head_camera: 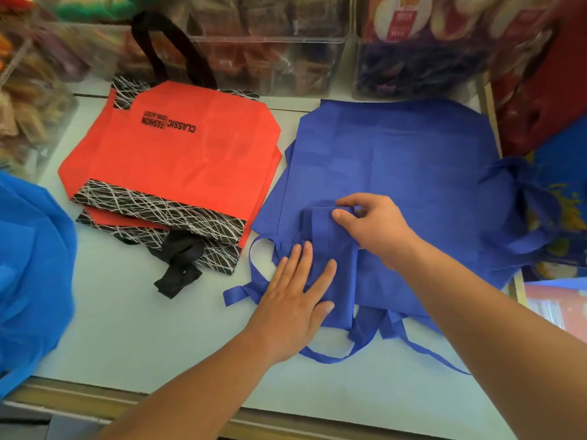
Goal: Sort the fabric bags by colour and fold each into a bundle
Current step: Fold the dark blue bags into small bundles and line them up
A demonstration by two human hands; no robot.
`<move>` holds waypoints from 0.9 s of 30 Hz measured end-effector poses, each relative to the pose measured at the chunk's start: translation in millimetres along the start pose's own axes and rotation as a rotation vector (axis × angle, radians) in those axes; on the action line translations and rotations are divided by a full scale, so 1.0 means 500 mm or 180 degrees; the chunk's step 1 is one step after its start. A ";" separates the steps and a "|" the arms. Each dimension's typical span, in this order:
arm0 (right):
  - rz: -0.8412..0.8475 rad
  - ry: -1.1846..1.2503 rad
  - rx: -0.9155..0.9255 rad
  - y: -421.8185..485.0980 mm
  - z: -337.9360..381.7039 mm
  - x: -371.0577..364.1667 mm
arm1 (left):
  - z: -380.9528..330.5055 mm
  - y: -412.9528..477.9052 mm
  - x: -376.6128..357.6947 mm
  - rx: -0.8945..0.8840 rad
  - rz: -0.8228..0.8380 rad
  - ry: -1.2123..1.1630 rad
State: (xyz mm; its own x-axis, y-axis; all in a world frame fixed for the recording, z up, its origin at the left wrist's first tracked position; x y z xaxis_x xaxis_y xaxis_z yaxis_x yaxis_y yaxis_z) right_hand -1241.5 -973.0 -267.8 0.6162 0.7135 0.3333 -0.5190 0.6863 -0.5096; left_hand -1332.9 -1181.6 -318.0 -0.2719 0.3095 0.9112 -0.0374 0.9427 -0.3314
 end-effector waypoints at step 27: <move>0.0784 -0.2213 0.1129 -0.102 -0.051 0.006 | 0.062 -0.021 0.062 -0.0721 0.0020 -0.0359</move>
State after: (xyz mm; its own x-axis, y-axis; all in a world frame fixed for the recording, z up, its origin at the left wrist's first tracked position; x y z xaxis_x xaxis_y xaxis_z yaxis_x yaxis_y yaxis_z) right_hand -1198.1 -1009.6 -260.8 0.0123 0.6942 0.7197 -0.8199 0.4191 -0.3901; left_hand -1370.7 -1185.5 -293.9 -0.3776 0.3116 0.8720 0.1776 0.9486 -0.2621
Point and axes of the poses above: each hand's wrist, its own y-axis towards the middle knuckle, its own x-axis out of the back of the hand, z = x × y, the point moved 1 cm from there along y, towards the middle knuckle, and after that the axes turned 7 degrees about z, right-handed, at the moved point
